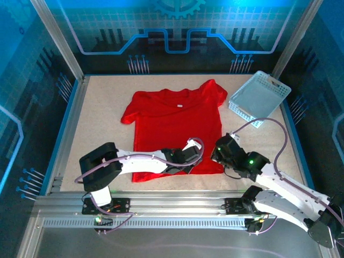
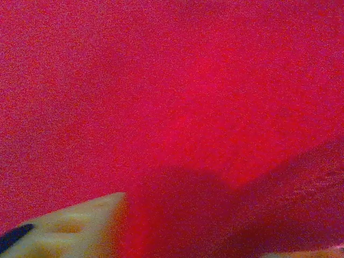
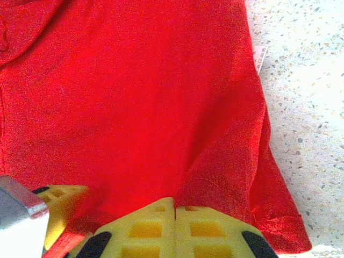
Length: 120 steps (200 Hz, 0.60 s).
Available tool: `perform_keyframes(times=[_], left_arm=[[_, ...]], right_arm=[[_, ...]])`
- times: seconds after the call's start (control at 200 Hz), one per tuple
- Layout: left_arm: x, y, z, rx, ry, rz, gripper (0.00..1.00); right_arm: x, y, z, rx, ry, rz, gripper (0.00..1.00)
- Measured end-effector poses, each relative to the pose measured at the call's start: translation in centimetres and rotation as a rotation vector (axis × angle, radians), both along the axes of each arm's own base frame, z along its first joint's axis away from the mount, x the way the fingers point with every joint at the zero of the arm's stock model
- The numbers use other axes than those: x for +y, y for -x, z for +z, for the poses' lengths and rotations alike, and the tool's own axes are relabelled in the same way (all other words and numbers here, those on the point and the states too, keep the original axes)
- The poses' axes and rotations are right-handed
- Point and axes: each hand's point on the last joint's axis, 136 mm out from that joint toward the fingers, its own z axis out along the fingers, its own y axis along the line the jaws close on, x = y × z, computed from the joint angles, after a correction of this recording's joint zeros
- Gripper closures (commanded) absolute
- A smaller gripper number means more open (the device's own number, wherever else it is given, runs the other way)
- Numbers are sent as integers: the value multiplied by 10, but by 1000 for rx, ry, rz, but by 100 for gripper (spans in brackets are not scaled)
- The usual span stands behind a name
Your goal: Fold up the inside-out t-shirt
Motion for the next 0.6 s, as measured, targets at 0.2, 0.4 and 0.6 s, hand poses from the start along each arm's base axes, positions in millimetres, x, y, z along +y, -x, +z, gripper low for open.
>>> perform_keyframes(times=[0.2, 0.4, 0.6], left_arm=[[4, -11, 25, -1, 87, 26, 99], [13, -28, 43, 12, 163, 59, 100], [8, -22, 42, 48, 183, 33, 100]], right_arm=[[2, -1, 2, -54, 10, 57, 80], [24, 12, 3, -206, -1, 255, 47], [76, 44, -2, -348, 23, 552, 44]])
